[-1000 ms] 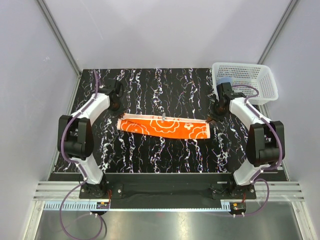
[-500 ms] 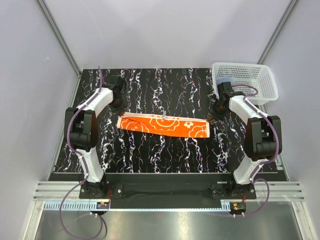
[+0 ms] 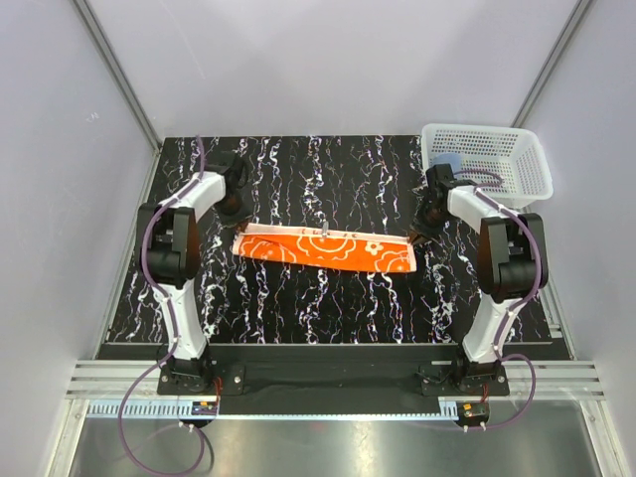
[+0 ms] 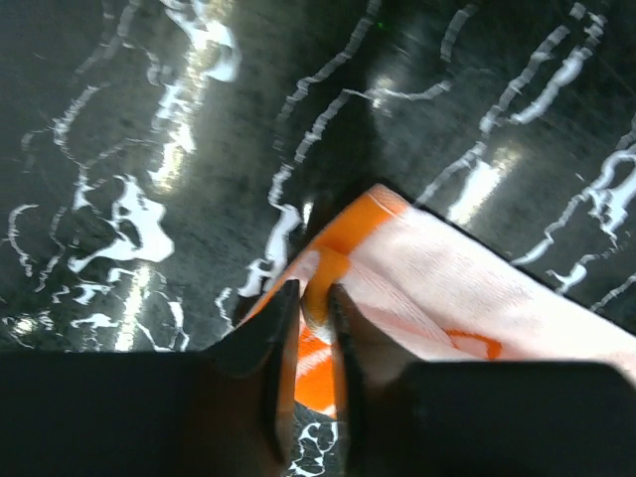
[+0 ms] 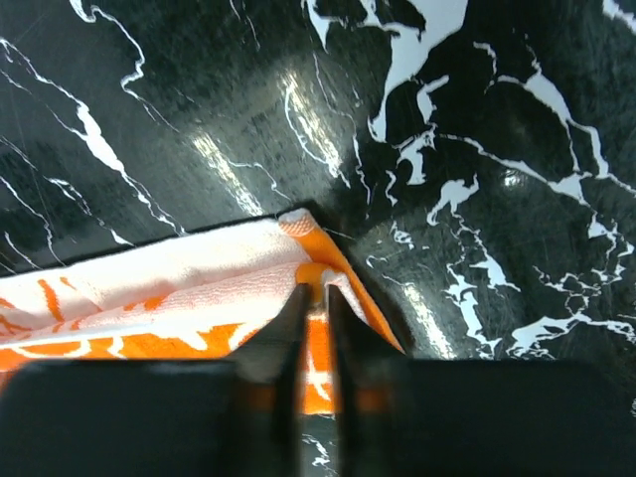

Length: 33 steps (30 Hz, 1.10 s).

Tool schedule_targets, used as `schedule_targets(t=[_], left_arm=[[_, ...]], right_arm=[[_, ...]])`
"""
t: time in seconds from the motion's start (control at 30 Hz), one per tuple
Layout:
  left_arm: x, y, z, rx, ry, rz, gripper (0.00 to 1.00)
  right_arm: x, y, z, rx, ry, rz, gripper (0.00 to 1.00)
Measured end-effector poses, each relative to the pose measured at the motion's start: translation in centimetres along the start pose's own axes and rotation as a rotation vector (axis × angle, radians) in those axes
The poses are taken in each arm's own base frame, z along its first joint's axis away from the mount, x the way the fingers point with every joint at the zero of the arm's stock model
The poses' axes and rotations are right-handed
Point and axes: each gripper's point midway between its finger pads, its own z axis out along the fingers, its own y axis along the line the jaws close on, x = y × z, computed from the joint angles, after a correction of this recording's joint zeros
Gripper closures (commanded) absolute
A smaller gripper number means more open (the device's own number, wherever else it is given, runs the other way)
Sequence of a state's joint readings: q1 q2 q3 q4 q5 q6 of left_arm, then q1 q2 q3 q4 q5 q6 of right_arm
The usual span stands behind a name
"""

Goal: Roll the towels
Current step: Fold the towel

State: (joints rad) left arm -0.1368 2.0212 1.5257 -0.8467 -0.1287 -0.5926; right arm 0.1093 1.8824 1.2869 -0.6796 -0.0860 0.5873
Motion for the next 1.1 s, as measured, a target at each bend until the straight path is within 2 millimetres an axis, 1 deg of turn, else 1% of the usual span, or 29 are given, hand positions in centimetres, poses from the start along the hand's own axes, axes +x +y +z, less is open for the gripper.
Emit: schedule_targets(t=[0.03, 0.07, 0.1, 0.13, 0.17, 0.2, 0.23, 0.27, 0.33, 0.43, 0.5, 0.6, 0.63, 0.67, 0.73, 0.77, 0.83, 0.9, 0.97, 1.03, 1.1], left_arm=[[-0.2, 0.4, 0.1, -0.003, 0.003, -0.007, 0.65], [-0.5, 0.8, 0.2, -0.007, 0.003, -0.020, 0.61], [-0.8, 1.3, 0.2, -0.011, 0.002, -0.033, 0.54], [-1.2, 1.7, 0.2, -0.015, -0.001, -0.040, 0.43], [-1.5, 2.1, 0.1, -0.019, -0.005, -0.043, 0.33], [-1.8, 2.4, 0.0, -0.023, -0.010, -0.050, 0.28], [-2.0, 2.8, 0.0, -0.030, -0.017, -0.058, 0.23], [-2.2, 3.1, -0.3, -0.034, -0.023, -0.062, 0.10], [-2.5, 3.3, -1.1, -0.037, -0.043, -0.060, 0.01], [-3.2, 3.3, -3.1, -0.024, -0.094, -0.061, 0.01], [-3.8, 3.5, -4.8, -0.015, -0.139, -0.065, 0.01], [-3.8, 4.1, -6.9, -0.013, -0.192, -0.070, 0.01], [-3.6, 4.4, -7.5, -0.016, -0.207, -0.071, 0.01], [-3.3, 4.7, -7.9, -0.019, -0.218, -0.070, 0.01], [-2.6, 5.1, -8.6, -0.025, -0.234, -0.063, 0.06], [-2.1, 5.0, -8.7, -0.021, -0.239, -0.055, 0.07], [-1.0, 4.1, -8.7, 0.005, -0.237, -0.019, 0.11], [0.1, 2.5, -8.3, 0.045, -0.223, 0.029, 0.13], [1.1, 0.4, -7.8, 0.097, -0.201, 0.081, 0.13], [2.0, -1.9, -7.0, 0.150, -0.177, 0.126, 0.14], [2.7, -3.2, -5.6, 0.178, -0.142, 0.150, 0.14]], right_arm=[[-0.2, 0.1, 0.1, 0.001, -0.001, -0.002, 0.69], [-0.4, 0.1, 0.0, 0.006, -0.005, -0.006, 0.48], [-0.7, 0.1, 0.0, 0.013, -0.013, -0.008, 0.39], [-1.0, 0.2, -0.1, 0.014, -0.022, -0.011, 0.34], [-1.3, 0.2, -0.4, 0.017, -0.032, -0.018, 0.29], [-1.7, 0.3, -0.6, 0.024, -0.044, -0.022, 0.27], [-2.2, 0.4, -0.9, 0.025, -0.056, -0.024, 0.27], [-2.5, 0.4, -1.1, 0.031, -0.067, -0.027, 0.26], [-3.2, 0.4, -1.5, 0.043, -0.090, -0.030, 0.25], [-3.4, 0.1, -2.4, 0.059, -0.109, -0.030, 0.26], [-3.4, 0.1, -3.4, 0.053, -0.125, -0.030, 0.27], [-3.0, 0.4, -5.9, 0.003, -0.163, -0.033, 0.35], [-2.6, 0.9, -6.7, -0.030, -0.177, -0.040, 0.38], [-2.3, 1.2, -7.4, -0.060, -0.183, -0.046, 0.46], [-1.4, 2.5, -8.9, -0.144, -0.196, -0.076, 0.53], [-0.8, 3.3, -9.4, -0.188, -0.196, -0.095, 0.58], [0.5, 5.4, -10.1, -0.272, -0.178, -0.143, 0.62], [1.6, 7.5, -9.9, -0.346, -0.146, -0.188, 0.65], [2.7, 9.0, -8.9, -0.391, -0.095, -0.216, 0.66], [3.2, 9.4, -7.0, -0.402, -0.042, -0.221, 0.67], [3.7, 9.2, -4.9, -0.383, 0.011, -0.215, 0.68]])
